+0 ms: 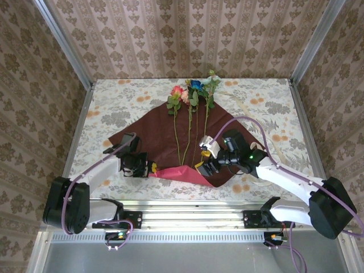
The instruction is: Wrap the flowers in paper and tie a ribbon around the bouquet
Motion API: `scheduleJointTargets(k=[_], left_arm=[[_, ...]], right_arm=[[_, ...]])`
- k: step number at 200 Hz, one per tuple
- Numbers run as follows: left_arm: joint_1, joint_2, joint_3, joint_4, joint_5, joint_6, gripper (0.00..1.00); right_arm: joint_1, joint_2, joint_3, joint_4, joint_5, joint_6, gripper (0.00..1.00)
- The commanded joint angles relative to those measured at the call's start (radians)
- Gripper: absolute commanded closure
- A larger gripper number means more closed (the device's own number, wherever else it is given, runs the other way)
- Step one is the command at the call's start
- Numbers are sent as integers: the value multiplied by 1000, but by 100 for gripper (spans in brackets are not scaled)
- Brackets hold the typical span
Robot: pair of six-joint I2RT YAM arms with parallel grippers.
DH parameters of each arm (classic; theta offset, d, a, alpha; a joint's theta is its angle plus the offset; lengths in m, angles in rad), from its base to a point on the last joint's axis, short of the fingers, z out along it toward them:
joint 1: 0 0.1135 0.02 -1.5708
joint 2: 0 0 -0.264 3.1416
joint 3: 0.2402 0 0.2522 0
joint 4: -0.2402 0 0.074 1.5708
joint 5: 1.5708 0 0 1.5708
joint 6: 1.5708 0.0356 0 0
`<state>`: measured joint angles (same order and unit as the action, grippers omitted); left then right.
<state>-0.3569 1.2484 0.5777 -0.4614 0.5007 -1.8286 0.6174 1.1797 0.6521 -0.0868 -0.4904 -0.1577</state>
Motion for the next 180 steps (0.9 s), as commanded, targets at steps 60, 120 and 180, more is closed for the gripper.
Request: scheduleJointTargets(k=[60,120,180], left_arm=[[19,2,17,-50,16,8,100],[23,-1,22,-45,16,25,99],[99,-102,111,-150,-37,294,33]], right_arm=[[122,-25,-6,-26,82,-15,27],[127,236,161,-15,122,21,81],[36,496,390,-237,41,81,100]])
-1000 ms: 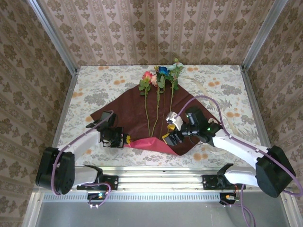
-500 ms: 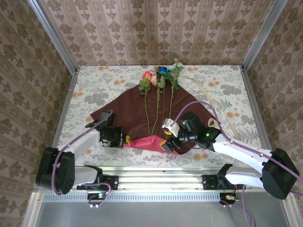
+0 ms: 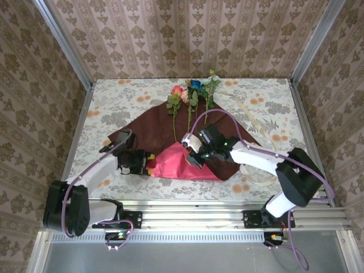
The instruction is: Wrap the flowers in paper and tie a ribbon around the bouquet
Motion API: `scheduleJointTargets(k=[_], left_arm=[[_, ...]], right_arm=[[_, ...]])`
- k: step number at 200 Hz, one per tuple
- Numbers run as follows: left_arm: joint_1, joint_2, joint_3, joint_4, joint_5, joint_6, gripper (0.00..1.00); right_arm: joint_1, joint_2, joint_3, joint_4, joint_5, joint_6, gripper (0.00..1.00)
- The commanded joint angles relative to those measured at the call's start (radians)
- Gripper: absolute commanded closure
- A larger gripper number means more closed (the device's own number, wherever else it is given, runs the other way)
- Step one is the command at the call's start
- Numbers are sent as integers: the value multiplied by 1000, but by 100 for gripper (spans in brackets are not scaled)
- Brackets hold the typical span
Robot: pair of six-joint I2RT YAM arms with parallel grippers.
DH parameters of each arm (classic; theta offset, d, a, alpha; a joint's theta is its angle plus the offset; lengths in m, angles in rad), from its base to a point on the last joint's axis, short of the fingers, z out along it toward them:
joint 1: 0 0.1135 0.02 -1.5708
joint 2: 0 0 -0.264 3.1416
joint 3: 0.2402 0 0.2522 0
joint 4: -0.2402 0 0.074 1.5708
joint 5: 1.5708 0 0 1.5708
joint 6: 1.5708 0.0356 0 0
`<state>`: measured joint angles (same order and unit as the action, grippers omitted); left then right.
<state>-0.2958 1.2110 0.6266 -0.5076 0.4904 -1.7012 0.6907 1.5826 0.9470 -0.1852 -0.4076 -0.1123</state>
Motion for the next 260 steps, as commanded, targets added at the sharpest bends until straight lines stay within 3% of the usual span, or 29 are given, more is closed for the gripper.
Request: scheduleJointTargets(k=[1,33,51,77,117,146,219,239,260], left_arm=[[39,-67,64,-109,-27,175,32],[75,-154,91,-289,-71,421,28],[74,-207,31,-282,-46,483,30],[74,-251,-92,-202,19,483,34],[73,-274,-176,-107,-2,444,33],[70,-270,-272,89,-22,357,36],[73,-188,-314,303,-106,382,57],[75,-178,-319,314,-121,395,73],[75,-170,-317,298,-125,418,98]], right_arm=[[-38,95,100,-145,-43,37,100],[-64,213,217,-268,-32,45,100],[-84,256,259,-310,-33,62,100],[-90,288,285,-340,-43,59,100],[-104,332,308,-369,-74,82,100],[-116,357,321,-384,-88,101,100],[-141,360,291,-371,-117,121,100],[-143,362,286,-366,-122,125,100],[-145,364,283,-365,-109,132,100]])
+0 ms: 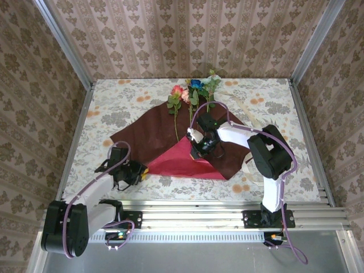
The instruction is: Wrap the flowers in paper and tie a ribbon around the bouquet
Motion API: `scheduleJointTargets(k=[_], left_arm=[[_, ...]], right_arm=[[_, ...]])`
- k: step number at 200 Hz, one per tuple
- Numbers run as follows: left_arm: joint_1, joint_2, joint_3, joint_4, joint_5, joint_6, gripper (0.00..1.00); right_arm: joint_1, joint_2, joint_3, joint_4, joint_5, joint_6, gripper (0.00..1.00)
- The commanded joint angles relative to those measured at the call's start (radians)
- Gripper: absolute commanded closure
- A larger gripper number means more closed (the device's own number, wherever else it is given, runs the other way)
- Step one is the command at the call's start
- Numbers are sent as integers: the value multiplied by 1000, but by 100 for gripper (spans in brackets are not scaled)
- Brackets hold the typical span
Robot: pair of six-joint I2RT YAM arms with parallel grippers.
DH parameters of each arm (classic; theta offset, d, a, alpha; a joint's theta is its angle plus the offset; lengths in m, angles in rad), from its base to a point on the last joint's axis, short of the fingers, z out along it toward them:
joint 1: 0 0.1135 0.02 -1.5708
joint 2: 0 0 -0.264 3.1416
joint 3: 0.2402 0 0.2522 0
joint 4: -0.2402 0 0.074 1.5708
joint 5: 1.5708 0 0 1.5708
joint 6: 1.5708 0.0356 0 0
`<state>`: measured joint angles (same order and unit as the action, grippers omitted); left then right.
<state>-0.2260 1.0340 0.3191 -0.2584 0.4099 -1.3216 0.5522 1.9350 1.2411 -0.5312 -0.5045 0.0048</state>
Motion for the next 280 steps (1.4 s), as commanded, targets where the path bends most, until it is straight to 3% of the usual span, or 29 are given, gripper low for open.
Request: scheduleJointTargets(k=[1,14,33,62,83,101,131,157,191,214,230,259,280], left_arm=[[5,7,-9,50,-43,39,99],[4,1,-8,40,-39,48,100],[1,-16,-8,26,-28,53,100],[-3,-47,9,-37,-26,71,100],[-8,-52,19,-68,-25,75,100],[-12,-49,31,-79,-20,82,100],[-13,-40,60,-93,-11,86,100],[-13,-35,75,-97,-4,84,100],[-9,-24,87,-88,10,82,100],[-2,-18,100,-96,16,88,100],[0,-20,105,-98,19,88,100],[10,-17,112,-104,24,93,100],[8,-9,116,-85,41,94,100]], right_arm=[[-6,11,-11,-19,-10,16,100],[-6,0,-21,-12,21,29,96],[-6,-56,-61,36,112,70,73],[45,-324,-272,221,300,58,50],[150,-511,-430,349,438,-54,42],[300,-610,-552,467,536,-188,39],[486,-551,-575,612,715,-320,35],[591,-344,-497,724,886,-447,35],[640,-132,-405,809,1049,-545,36],[641,-58,-375,821,1156,-574,44],[641,-44,-382,838,1178,-600,55],[640,-65,-408,846,1137,-630,86],[632,-121,-414,795,1030,-590,99]])
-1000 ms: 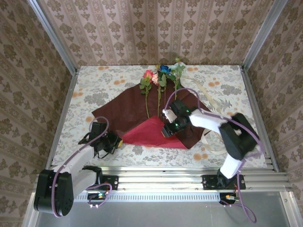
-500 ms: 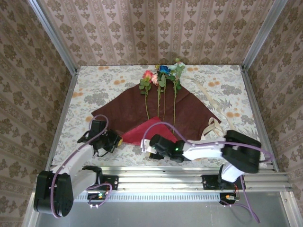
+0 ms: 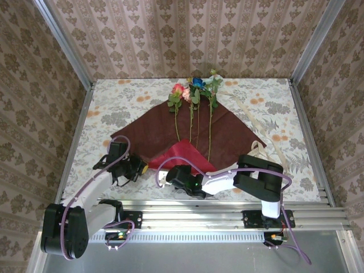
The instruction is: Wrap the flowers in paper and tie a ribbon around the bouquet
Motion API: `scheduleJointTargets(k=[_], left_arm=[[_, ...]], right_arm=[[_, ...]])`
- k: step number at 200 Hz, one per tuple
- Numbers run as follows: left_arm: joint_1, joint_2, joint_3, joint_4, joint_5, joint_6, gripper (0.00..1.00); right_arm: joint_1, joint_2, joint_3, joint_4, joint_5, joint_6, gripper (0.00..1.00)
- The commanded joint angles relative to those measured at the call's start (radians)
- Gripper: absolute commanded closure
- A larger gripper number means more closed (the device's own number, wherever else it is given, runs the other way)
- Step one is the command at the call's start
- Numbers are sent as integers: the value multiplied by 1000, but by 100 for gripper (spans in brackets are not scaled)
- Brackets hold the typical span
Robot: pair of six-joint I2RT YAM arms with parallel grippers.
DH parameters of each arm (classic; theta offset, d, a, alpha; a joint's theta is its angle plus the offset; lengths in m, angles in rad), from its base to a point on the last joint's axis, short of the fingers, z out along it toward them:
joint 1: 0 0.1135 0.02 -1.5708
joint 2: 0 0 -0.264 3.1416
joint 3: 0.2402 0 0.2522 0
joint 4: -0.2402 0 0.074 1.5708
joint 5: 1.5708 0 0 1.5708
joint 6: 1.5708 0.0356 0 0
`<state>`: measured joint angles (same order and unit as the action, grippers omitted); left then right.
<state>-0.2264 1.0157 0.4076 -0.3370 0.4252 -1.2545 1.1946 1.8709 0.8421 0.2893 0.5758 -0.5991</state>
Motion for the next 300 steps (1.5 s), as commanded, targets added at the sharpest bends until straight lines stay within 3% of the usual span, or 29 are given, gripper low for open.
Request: scheduleJointTargets(k=[1,4,22,42,61,80,104,116,132,153,164,184,198,233,260,285,300], left_arm=[[7,10,27,-3,28,27,100],[3,10,27,1,32,26,100],[-39,6,35,6,46,-4,60],[-128,-28,12,48,25,-109,40],[-202,-54,-41,158,-9,-243,33],[-254,-36,-77,270,-47,-325,33],[-273,63,-68,380,-45,-346,38],[-290,125,-62,442,-39,-357,46],[-310,192,-60,500,-37,-368,65],[-315,230,-67,525,-42,-374,100],[-312,225,-68,506,-51,-372,100],[-304,214,-66,474,-53,-355,100],[-296,209,-68,471,-47,-350,100],[-277,204,-68,462,-36,-338,100],[-265,205,-57,441,-27,-321,100],[-254,206,-56,438,-22,-316,100],[-247,211,-52,435,-14,-308,100]], right_arm=[[-12,-59,-15,-29,-56,17,99],[-14,-65,-13,-35,-71,26,100],[-32,-96,-4,-74,-138,89,100],[-54,-120,3,-91,-202,143,100],[-69,-131,8,-103,-247,160,100],[-78,-133,9,-111,-275,161,100],[-88,-134,5,-114,-288,167,100],[-92,-135,2,-113,-292,173,100],[-97,-136,-4,-107,-294,185,100],[-97,-144,-10,-106,-291,190,100],[-98,-150,-17,-110,-280,186,98],[-97,-165,-47,-121,-234,175,76],[-98,-190,-79,-137,-222,160,67],[-97,-245,-124,-193,-221,165,61],[-102,-222,-41,-342,-161,205,69],[-101,-228,-33,-404,-182,200,100],[-100,-238,-37,-408,-181,190,100]])
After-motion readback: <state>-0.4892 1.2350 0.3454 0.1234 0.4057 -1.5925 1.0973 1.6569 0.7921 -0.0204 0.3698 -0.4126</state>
